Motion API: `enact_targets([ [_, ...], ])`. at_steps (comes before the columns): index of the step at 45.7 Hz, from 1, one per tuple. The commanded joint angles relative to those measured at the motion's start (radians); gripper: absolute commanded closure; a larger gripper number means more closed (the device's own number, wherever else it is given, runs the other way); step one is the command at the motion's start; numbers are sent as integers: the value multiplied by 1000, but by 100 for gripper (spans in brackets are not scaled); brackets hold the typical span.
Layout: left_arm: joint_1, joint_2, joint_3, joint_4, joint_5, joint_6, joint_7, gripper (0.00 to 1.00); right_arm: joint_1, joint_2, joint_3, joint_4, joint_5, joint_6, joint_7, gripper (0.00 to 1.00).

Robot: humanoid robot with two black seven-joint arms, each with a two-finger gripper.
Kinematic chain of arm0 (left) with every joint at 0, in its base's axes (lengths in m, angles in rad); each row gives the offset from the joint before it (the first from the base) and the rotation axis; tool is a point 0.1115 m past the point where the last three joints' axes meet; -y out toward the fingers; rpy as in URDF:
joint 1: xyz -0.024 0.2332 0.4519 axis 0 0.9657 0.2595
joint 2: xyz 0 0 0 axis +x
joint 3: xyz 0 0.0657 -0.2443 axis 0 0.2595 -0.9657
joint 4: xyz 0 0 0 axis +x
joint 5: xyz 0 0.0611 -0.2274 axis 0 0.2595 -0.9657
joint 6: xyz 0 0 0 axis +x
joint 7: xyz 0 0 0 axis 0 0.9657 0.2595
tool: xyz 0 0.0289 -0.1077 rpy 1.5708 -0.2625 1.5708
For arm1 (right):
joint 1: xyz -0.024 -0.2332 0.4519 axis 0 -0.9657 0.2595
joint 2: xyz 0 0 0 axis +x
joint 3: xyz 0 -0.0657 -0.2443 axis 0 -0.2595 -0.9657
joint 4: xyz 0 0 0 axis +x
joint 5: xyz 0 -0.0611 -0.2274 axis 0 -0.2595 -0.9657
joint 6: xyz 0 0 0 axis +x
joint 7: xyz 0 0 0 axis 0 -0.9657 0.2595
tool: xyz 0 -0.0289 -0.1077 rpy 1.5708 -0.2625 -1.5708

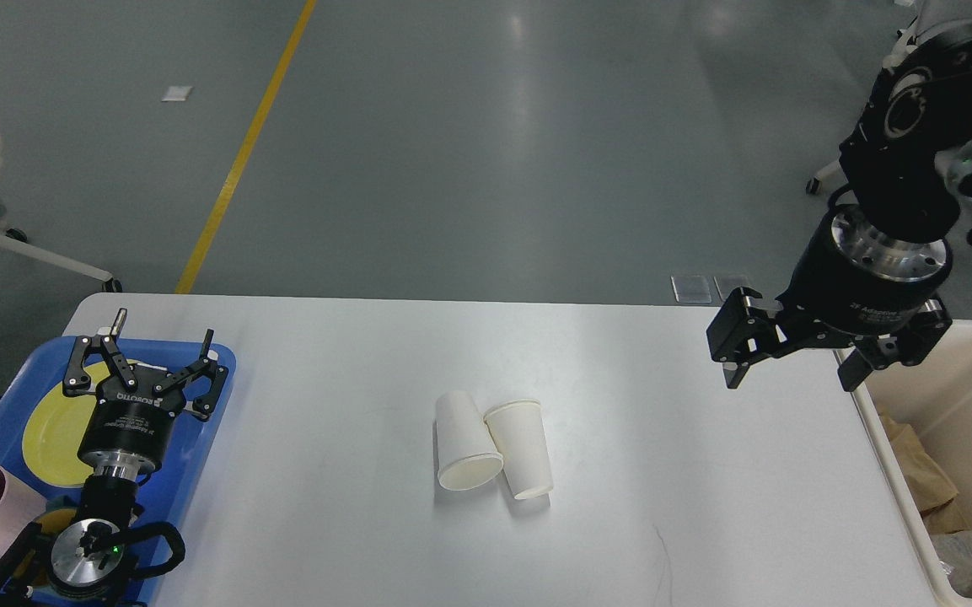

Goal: Tidy desktop
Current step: 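Move the right gripper to the nearer white paper cup and grasp it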

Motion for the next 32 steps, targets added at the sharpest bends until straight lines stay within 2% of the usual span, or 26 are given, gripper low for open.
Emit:
enact_targets([
  [1, 0, 0, 0, 0, 0, 0, 0, 4, 130, 26, 36, 83, 66, 4, 0, 0],
  [16, 0, 0, 0, 0, 0, 0, 0, 4, 157, 2, 63, 114, 75, -20, 0, 0],
  [21, 0, 0, 0, 0, 0, 0, 2, 4, 141, -23, 67, 109, 80, -89, 5, 3],
  [26, 0, 0, 0, 0, 0, 0, 0, 4, -16, -17, 138, 74, 82, -196, 6, 2],
  [32, 0, 0, 0, 0, 0, 0, 0, 4, -331, 11, 306, -91, 78, -295, 0, 2],
])
